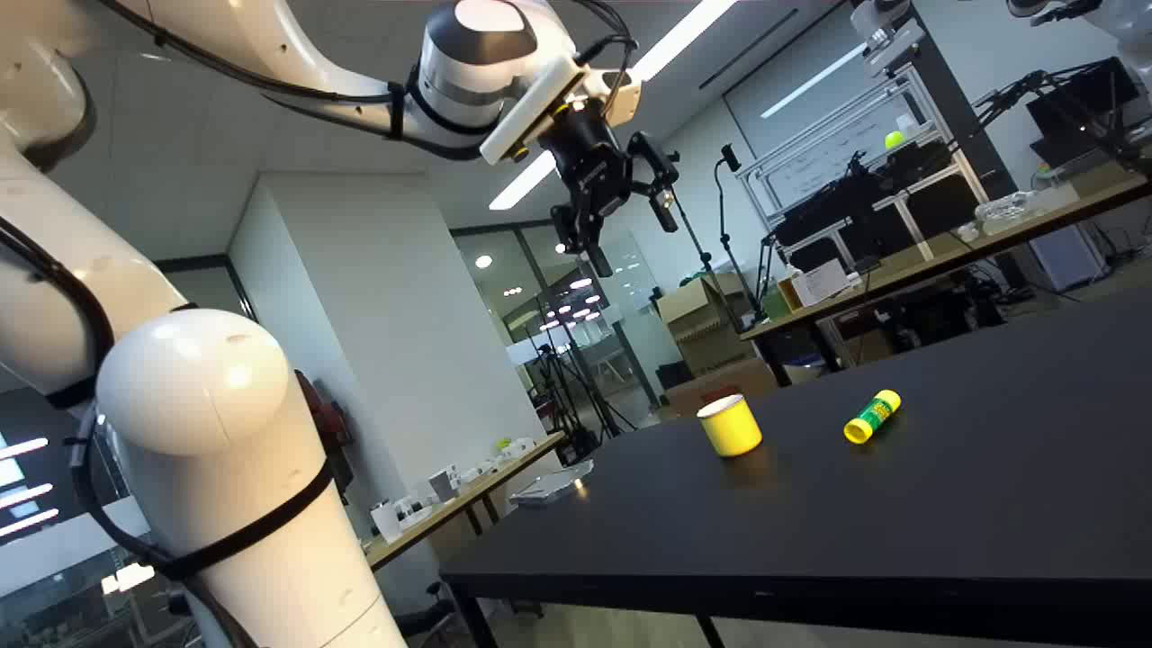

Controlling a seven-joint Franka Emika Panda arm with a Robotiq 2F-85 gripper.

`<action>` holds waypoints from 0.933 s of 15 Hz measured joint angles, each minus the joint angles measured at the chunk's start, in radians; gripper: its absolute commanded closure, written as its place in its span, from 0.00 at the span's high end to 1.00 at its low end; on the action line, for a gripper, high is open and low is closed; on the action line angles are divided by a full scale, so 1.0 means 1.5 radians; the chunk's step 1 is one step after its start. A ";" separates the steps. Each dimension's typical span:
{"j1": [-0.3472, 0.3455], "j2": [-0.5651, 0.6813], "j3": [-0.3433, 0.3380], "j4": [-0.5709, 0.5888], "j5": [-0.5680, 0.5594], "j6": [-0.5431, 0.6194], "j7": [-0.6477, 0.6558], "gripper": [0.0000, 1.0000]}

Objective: Pick the object and put it in the cup

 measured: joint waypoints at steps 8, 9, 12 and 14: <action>0.000 0.000 0.000 0.000 0.000 0.001 0.000 1.00; 0.000 0.000 0.000 0.000 0.000 0.001 0.000 1.00; 0.000 0.008 0.000 0.000 0.000 0.020 -0.006 1.00; 0.000 0.044 -0.003 0.015 0.001 0.057 -0.015 1.00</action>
